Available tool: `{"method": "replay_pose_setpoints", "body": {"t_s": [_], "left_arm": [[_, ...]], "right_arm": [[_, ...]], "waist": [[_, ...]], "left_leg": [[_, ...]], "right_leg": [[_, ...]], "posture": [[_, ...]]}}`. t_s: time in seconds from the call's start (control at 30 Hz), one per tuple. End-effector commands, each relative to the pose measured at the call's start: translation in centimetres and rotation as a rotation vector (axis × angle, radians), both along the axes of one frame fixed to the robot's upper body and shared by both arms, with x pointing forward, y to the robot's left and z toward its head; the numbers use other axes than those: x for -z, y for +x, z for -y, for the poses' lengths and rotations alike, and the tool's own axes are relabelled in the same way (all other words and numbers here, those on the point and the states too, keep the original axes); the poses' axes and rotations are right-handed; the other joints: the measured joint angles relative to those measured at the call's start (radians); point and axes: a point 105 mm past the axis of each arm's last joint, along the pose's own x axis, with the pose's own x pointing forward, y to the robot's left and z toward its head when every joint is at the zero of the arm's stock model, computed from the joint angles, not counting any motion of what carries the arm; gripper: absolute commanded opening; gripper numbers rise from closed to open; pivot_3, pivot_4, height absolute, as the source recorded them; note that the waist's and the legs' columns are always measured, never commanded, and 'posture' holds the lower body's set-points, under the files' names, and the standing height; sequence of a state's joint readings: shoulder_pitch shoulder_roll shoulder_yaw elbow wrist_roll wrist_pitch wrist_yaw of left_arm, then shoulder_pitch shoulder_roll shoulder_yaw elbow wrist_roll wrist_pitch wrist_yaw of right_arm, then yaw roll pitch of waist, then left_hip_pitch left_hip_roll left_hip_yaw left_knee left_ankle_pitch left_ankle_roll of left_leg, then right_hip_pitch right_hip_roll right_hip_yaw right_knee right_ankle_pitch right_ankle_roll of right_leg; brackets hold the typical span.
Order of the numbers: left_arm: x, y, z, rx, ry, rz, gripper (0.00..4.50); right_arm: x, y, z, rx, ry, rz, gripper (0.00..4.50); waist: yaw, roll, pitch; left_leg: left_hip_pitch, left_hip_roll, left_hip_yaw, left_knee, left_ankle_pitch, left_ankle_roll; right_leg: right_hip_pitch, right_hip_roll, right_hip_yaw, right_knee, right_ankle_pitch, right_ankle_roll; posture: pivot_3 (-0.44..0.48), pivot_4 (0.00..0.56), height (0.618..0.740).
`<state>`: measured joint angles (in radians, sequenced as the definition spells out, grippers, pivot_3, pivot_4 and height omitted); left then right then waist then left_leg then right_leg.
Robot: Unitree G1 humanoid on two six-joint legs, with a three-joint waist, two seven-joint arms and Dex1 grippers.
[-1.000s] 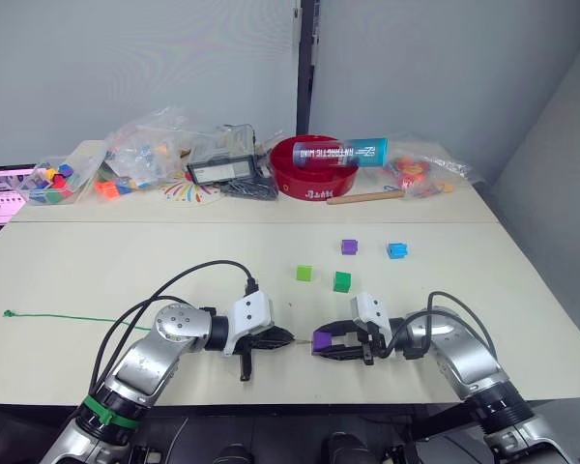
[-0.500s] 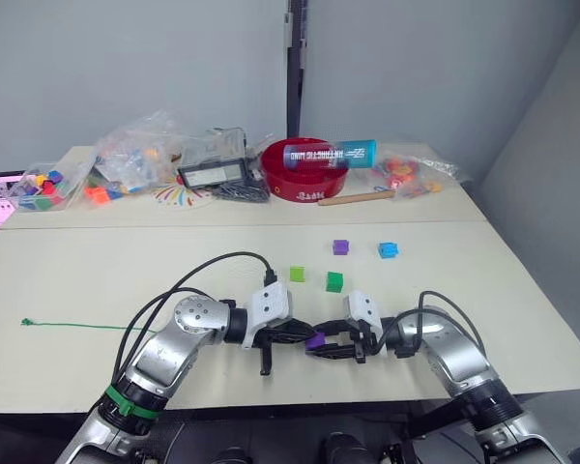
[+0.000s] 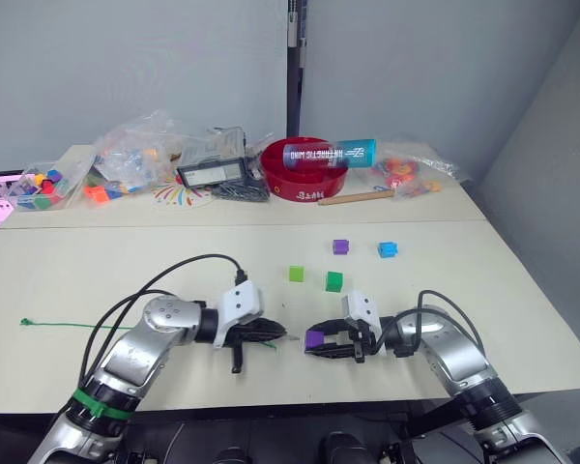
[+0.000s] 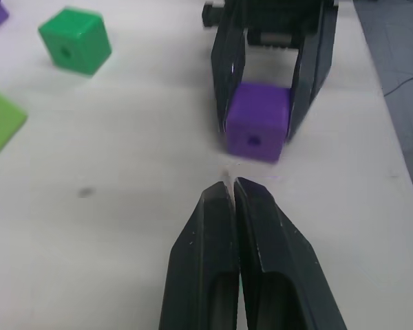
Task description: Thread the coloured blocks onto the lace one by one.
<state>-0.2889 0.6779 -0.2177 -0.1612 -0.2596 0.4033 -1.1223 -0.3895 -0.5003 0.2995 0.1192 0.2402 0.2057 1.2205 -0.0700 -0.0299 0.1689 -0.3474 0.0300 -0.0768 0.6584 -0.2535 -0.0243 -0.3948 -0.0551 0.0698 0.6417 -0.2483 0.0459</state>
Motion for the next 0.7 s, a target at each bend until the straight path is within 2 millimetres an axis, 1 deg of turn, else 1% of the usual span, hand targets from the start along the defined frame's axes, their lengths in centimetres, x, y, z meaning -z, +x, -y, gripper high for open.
{"method": "replay_pose_setpoints", "body": {"t_s": [0.03, 0.3, 0.33, 0.37, 0.4, 0.47, 0.5, 0.63, 0.67, 0.7], "left_arm": [[-0.1, -0.1, -1.1, 0.004, 0.015, 0.023, 0.0], [0.5, -0.3, -1.4, 0.011, 0.003, 0.018, 0.0], [0.5, -0.3, -1.5, 0.011, 0.001, 0.016, 0.42], [0.6, -0.4, -1.6, 0.016, 0.003, 0.002, 0.55], [0.6, -0.4, -1.7, 0.021, 0.007, -0.002, 0.77], [0.5, -0.1, -1.9, 0.006, 0.022, 0.02, 1.55], [0.6, 0.0, -1.9, 0.006, 0.037, 0.019, 1.76], [0.9, -0.1, -2.1, 0.015, 0.065, 0.011, 3.12], [0.9, -0.1, -2.1, 0.017, 0.072, 0.013, 3.39], [1.1, -0.1, -2.1, 0.022, 0.085, 0.015, 3.39]], "right_arm": [[2.0, 0.3, 1.0, 0.07, -0.069, -0.045, 1.18], [2.0, 0.1, 0.2, 0.07, -0.046, -0.048, 1.18], [2.0, 0.1, 0.2, 0.071, -0.043, -0.048, 1.18], [2.0, 0.0, 0.1, 0.073, -0.041, -0.048, 1.18], [1.9, 0.0, 0.1, 0.074, -0.039, -0.048, 1.18], [1.9, 0.0, 0.1, 0.079, -0.035, -0.047, 1.18], [1.9, 0.0, 0.1, 0.083, -0.032, -0.047, 1.18], [1.8, 0.0, -0.1, 0.093, -0.024, -0.046, 1.18], [1.8, 0.0, -0.1, 0.094, -0.023, -0.046, 1.18], [1.8, 0.0, -0.2, 0.096, -0.02, -0.046, 1.18]], "waist": [[0.002, 0.0, 0.0], [-0.001, 0.0, 0.0], [0.0, 0.0, 0.0], [-0.001, 0.0, 0.0], [0.0, 0.0, 0.0], [0.0, 0.0, 0.0], [0.0, 0.0, 0.0], [0.0, 0.0, 0.0], [0.0, 0.0, 0.0], [0.0, 0.0, 0.0]], "left_leg": [[0.0, 0.0, 0.0, 0.0, 0.0, 0.0], [-0.003, 0.001, 0.0, 0.0, 0.0, 0.0], [-0.004, 0.001, 0.0, 0.0, 0.0, 0.0], [-0.005, 0.001, 0.0, 0.0, 0.0, 0.0], [-0.005, 0.001, 0.0, 0.0, 0.0, 0.0], [-0.006, 0.001, 0.001, 0.0, 0.0, 0.0], [-0.006, 0.001, 0.001, 0.0, 0.0, 0.0], [-0.006, 0.001, 0.001, 0.0, 0.0, 0.0], [-0.006, 0.001, 0.001, 0.0, 0.0, 0.0], [-0.006, 0.001, 0.001, 0.0, 0.0, 0.0]], "right_leg": [[0.0, 0.0, 0.0, 0.0, 0.0, 0.0], [-0.003, 0.001, 0.0, 0.0, 0.0, -0.001], [-0.005, 0.001, 0.0, 0.0, 0.0, -0.001], [-0.006, 0.001, 0.0, 0.001, 0.0, -0.001], [-0.006, 0.001, 0.0, 0.001, 0.0, -0.001], [-0.007, 0.001, 0.0, 0.001, 0.0, -0.001], [-0.007, 0.001, 0.0, 0.001, 0.0, -0.001], [-0.007, 0.001, 0.0, 0.001, 0.0, -0.001], [-0.007, 0.001, 0.0, 0.001, 0.0, -0.001], [-0.007, 0.001, 0.0, 0.001, 0.0, -0.001]], "posture": [[0.0, 0.15, 0.731], [0.0, 0.15, 0.731], [0.0, 0.15, 0.731], [0.0, 0.15, 0.731], [0.0, 0.15, 0.731], [0.0, 0.15, 0.731], [0.0, 0.15, 0.731], [0.0, 0.15, 0.731], [0.0, 0.15, 0.731], [0.0, 0.15, 0.731]]}}
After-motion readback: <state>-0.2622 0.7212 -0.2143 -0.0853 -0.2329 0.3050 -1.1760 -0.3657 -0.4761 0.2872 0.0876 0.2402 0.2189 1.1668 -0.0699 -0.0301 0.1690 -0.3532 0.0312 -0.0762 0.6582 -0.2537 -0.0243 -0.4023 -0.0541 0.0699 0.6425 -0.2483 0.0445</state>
